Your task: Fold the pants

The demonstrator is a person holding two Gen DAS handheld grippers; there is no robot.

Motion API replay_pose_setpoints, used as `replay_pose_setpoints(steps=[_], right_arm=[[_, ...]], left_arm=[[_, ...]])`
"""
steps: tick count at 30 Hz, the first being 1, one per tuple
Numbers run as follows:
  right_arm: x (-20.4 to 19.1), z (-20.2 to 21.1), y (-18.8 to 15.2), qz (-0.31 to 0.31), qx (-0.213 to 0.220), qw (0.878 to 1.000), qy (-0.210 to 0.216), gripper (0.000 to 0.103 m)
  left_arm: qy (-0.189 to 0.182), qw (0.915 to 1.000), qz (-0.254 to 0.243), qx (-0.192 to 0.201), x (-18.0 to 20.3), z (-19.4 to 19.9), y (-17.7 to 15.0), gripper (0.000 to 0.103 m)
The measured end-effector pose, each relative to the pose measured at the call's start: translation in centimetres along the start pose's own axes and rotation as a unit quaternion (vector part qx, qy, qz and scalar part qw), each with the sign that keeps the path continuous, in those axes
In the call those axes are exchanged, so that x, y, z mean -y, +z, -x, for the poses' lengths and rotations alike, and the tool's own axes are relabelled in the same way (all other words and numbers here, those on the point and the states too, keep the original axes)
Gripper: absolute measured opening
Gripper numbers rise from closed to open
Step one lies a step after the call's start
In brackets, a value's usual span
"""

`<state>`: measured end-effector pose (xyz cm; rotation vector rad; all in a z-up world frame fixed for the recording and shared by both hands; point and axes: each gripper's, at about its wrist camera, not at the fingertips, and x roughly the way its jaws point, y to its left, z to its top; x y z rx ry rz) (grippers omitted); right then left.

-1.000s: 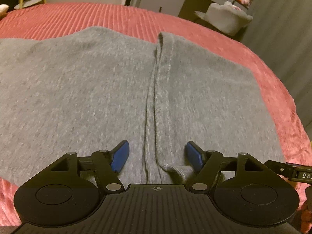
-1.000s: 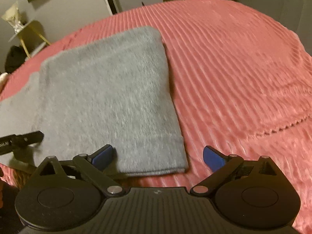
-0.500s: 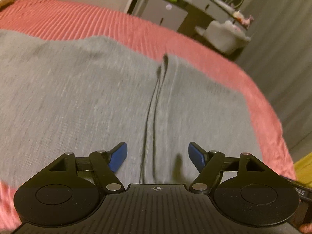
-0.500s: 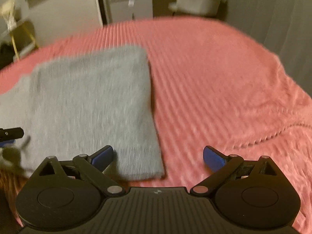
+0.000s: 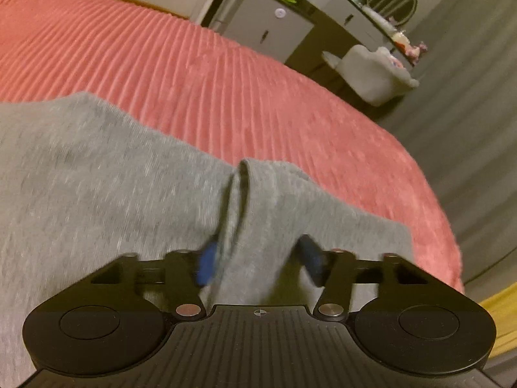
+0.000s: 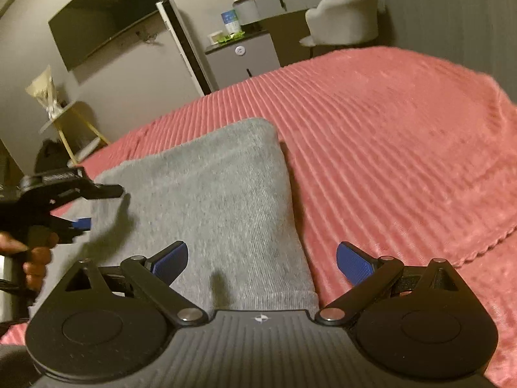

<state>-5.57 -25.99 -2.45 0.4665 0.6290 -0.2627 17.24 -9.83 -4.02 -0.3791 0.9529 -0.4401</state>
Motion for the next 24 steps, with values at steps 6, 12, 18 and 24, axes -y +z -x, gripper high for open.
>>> replay_pose_setpoints(steps=[6,12,18,24], right_arm=[[0.7,-1.0,-0.1,-0.025,-0.009,1.000,0.009,0.099],[0.9,-0.6,-0.4,-0.031,0.005,0.999,0.026,0.099],[1.2,0.1,-0.5,-0.032,0.012,0.999,0.029,0.099],[0.8,0.4,-0.5,-0.024,0.012,0.999,0.026,0.099]], left_arm=[[-0.028,0.9990,-0.020,0.030,0.7,1.9,0.6,0.018],[0.007,0.9958,-0.072,0.057,1.5,4.7,1.5,0.023],[0.111,0.9859,-0.060,0.110,-0.7,7.4,-0.1,0.084],[0.043,0.9958,-0.078,0.019,-1.2,9.2,-4.7,0.088]])
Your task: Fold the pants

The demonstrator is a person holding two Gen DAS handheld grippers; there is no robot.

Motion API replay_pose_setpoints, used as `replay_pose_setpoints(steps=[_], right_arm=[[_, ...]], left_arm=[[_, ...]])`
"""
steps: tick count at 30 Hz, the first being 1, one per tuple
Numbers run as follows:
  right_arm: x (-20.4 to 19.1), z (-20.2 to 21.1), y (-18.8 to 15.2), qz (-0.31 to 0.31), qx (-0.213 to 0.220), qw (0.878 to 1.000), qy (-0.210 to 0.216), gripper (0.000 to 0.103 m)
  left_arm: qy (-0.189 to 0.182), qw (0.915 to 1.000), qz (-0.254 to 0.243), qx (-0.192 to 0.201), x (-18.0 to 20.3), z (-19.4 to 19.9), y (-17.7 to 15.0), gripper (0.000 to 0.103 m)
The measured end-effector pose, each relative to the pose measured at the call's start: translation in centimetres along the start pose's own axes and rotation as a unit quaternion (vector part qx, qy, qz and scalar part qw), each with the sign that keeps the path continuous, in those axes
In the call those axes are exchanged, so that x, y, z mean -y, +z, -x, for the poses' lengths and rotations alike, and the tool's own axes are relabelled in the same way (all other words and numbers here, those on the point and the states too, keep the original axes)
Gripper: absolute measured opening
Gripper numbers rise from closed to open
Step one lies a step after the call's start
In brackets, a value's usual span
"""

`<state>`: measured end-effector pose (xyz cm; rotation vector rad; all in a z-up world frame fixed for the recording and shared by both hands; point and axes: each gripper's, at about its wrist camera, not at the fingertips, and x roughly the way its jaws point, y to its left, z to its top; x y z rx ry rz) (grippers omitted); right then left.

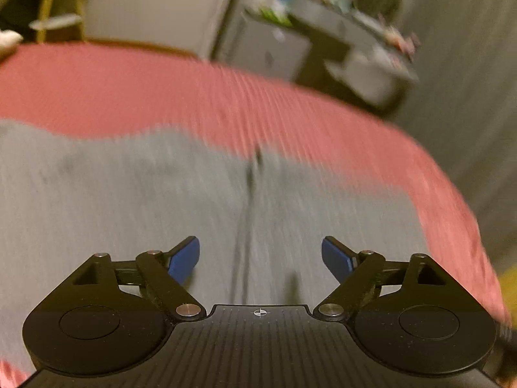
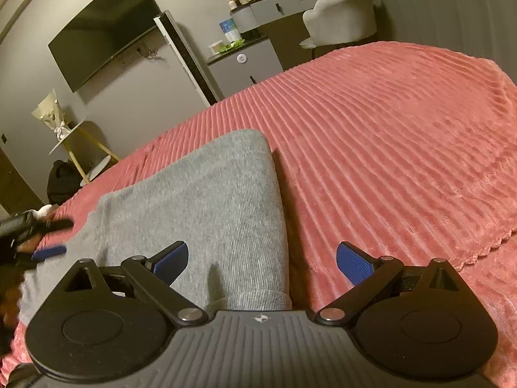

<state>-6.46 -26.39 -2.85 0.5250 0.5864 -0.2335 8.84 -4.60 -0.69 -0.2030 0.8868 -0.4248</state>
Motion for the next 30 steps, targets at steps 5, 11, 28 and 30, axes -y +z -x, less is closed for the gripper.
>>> replay_pose_setpoints(steps=[5,11,28,30], right_arm=[[-0.4,0.5,0.1,0.013,0.007,1.000,-0.010,0.099],[-0.9,1.4,0.1,0.014,0.021,0.999,-0.025,0.099],[-5.3,1.3,-1.1,0.128,0.033,0.991,0.004,0.091],[-5.4,0.5,-1.3,0.114,0.012,0.993,0.003,0.091]], left_arm=[[0.033,0.9969,-0.019,-0.068,-0.2,-3.0,-3.3,0.059],[0.095,0.9819,0.155,0.052,-7.1,1.9,-2.9,0.063],[0.140,0.9033,0.372,0.162,-26.3,12.3,-7.8,0.084],[0.119,0.9010,0.385,0.161,-27.3,11.5,-7.9,0.086]])
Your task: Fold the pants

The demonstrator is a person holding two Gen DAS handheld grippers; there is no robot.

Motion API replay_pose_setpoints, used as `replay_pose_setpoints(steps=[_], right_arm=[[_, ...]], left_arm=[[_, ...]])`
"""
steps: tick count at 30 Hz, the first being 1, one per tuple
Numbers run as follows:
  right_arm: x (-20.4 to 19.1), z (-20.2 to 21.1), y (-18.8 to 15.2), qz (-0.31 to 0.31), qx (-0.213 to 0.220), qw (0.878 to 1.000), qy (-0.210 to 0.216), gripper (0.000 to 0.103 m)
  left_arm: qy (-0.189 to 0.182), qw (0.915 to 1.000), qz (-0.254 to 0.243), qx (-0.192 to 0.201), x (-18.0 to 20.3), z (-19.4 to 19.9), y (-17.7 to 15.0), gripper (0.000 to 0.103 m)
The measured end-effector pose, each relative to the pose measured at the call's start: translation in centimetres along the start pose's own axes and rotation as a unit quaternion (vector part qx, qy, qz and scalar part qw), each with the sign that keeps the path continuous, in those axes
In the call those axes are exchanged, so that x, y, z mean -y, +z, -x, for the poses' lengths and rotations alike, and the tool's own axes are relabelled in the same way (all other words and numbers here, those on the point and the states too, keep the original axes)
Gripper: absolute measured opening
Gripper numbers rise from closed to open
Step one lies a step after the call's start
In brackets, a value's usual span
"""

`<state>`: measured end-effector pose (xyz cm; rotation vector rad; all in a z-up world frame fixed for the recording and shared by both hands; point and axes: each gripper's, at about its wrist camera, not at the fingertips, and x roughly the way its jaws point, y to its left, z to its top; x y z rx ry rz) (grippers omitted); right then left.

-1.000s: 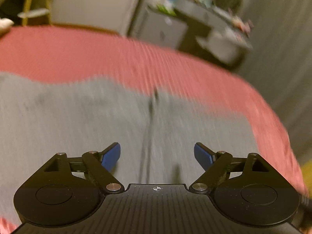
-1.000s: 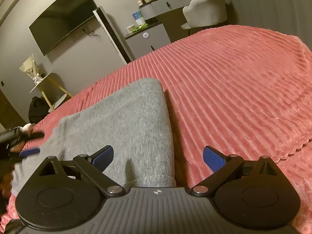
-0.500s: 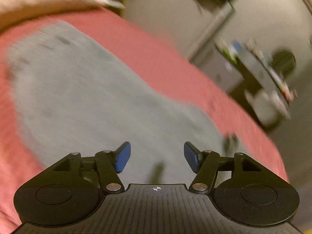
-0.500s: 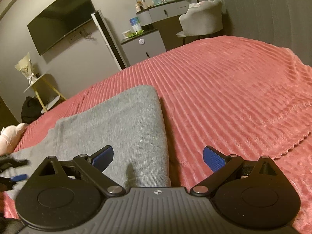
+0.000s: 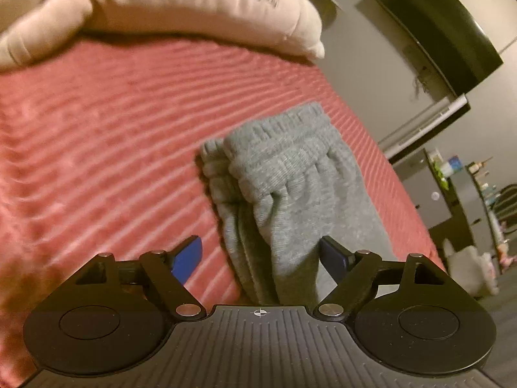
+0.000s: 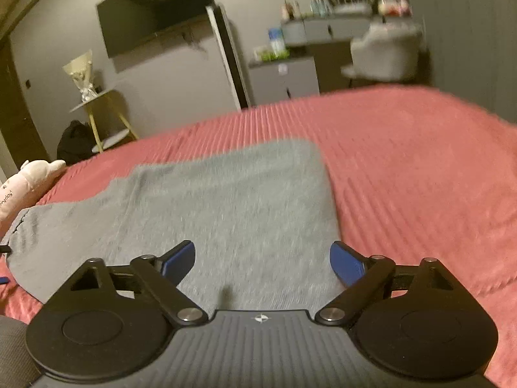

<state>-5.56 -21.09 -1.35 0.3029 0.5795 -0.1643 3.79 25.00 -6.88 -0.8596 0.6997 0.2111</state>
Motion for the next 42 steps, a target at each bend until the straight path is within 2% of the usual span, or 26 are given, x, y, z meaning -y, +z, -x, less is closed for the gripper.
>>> replay_pose_setpoints(steps=[2,7,10,12,14,18,19,20,21,23,24,26,28,30,35,39,42], right_arm=[[0.1,-0.4,-0.1,-0.006,-0.007,1.000,-0.011,0.091],[0.7,-0.3,-0.1,-0.030,-0.009,0.999,-0.017,0.091],[1.1,-0.6,-0.2,-0.038,-0.017,0.999,-0.022,0.091],[1.1,-0.7,-0.2,-0.039,-0.019,0.999,-0.022,0.091],[1.0,-0.7,-0.2,-0.038,-0.019,0.999,-0.021,0.091],[1.1,-1.0,-0.2,-0.039,-0.023,0.999,-0.020,0.092],[1.1,-1.1,-0.1,-0.039,-0.025,0.999,-0.021,0.092],[1.1,-1.1,-0.2,-0.039,-0.027,0.999,-0.021,0.092],[1.2,-1.2,-0.2,-0.039,-0.028,0.999,-0.022,0.092],[1.3,-1.1,-0.1,-0.041,-0.026,0.999,-0.021,0.092],[1.3,-1.0,-0.1,-0.042,-0.024,0.999,-0.020,0.092],[1.4,-0.6,-0.1,-0.046,-0.016,0.999,-0.017,0.092],[1.5,-0.4,-0.1,-0.049,-0.009,0.999,-0.013,0.092],[1.5,-0.4,-0.1,-0.050,-0.007,0.999,-0.010,0.092],[1.6,0.0,0.0,-0.054,0.003,0.999,0.002,0.092],[1.9,0.6,0.1,-0.067,0.018,0.998,0.012,0.092],[2.3,1.0,0.2,-0.079,0.027,0.996,0.018,0.092]], left_arm=[[-0.010,0.9998,0.018,-0.005,-1.1,-1.2,0.4,0.087],[-0.035,0.9984,0.040,0.018,-1.9,-2.1,1.0,0.085],[-0.039,0.9981,0.042,0.023,-1.9,-2.8,1.7,0.067],[-0.047,0.9981,0.029,0.028,-1.9,-2.7,1.5,0.047],[-0.049,0.9980,0.022,0.032,-2.2,-2.4,1.0,0.048],[-0.050,0.9977,0.022,0.041,-2.1,-2.9,0.6,0.070],[-0.045,0.9978,0.019,0.044,-1.7,-3.0,0.6,0.072],[-0.033,0.9982,0.014,0.048,-1.1,-3.1,0.6,0.069],[-0.020,0.9984,0.004,0.053,-0.5,-3.1,0.5,0.055],[-0.013,0.9978,-0.021,0.061,0.2,-2.6,0.3,0.037],[-0.015,0.9970,-0.034,0.068,0.6,-2.2,0.2,0.031],[-0.016,0.9931,-0.078,0.085,1.9,-0.9,-0.1,0.027],[-0.005,0.9845,-0.139,0.106,4.0,0.5,-0.5,0.026],[-0.003,0.9723,-0.196,0.127,6.3,2.0,-1.2,0.026],[-0.048,0.9401,-0.291,0.171,13.0,5.8,-3.9,0.025],[-0.098,0.9061,-0.374,0.171,18.8,7.5,-8.5,0.025],[-0.143,0.8727,-0.440,0.155,22.4,8.0,-13.9,0.025]])
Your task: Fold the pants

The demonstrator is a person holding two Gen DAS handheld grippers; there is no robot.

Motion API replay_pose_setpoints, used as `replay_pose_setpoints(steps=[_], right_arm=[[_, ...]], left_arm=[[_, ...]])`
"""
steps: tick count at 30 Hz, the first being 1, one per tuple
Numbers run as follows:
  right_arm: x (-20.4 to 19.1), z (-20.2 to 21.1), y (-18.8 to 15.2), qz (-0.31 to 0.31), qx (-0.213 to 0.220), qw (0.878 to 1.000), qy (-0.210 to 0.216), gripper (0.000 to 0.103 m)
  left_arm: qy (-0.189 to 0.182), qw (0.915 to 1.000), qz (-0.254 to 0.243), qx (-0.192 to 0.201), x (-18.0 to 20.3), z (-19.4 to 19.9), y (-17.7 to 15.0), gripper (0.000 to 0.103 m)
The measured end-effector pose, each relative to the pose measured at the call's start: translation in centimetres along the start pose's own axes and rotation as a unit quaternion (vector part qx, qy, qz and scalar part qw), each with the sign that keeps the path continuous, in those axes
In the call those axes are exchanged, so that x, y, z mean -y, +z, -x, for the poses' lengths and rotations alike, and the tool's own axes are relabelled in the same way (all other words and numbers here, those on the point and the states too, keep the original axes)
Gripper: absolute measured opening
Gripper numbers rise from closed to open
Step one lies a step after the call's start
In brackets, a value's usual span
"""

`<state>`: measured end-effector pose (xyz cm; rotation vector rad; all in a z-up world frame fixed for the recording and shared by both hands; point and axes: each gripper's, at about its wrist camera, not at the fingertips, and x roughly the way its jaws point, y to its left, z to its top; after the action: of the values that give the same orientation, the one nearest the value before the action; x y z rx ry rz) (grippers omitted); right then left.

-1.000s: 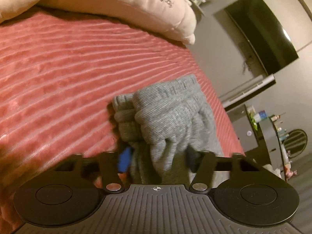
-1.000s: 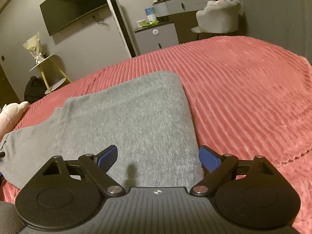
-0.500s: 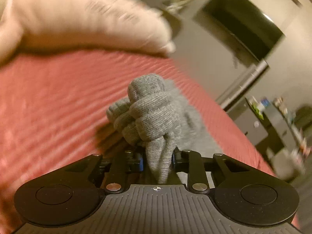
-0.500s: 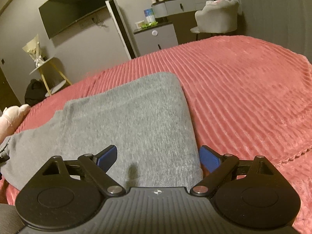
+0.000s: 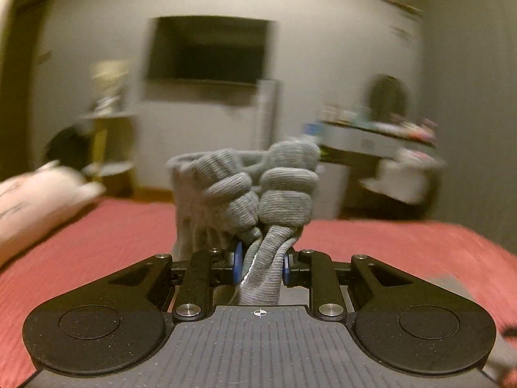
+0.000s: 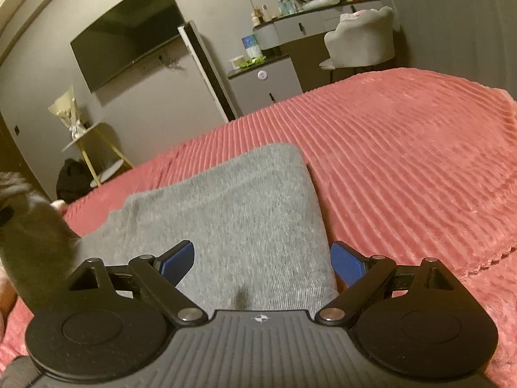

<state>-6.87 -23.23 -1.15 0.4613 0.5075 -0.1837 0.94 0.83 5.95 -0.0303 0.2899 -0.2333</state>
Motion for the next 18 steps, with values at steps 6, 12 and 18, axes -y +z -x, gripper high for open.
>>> replay_pose_setpoints(steps=[6,12,18], right_arm=[[0.2,0.6,0.1,-0.015,0.011,1.000,0.007,0.092],[0.6,1.0,0.2,-0.027,0.016,0.999,0.031,0.092],[-1.0,-0.1,1.0,-0.012,-0.002,0.997,0.070,0.092]], left_arm=[[-0.113,0.9763,-0.122,-0.139,11.5,-3.2,-5.9,0.033],[-0.104,0.9554,-0.129,-0.245,13.2,-2.7,-8.0,0.078],[0.051,0.9792,0.000,-0.196,5.2,1.2,-4.7,0.096]])
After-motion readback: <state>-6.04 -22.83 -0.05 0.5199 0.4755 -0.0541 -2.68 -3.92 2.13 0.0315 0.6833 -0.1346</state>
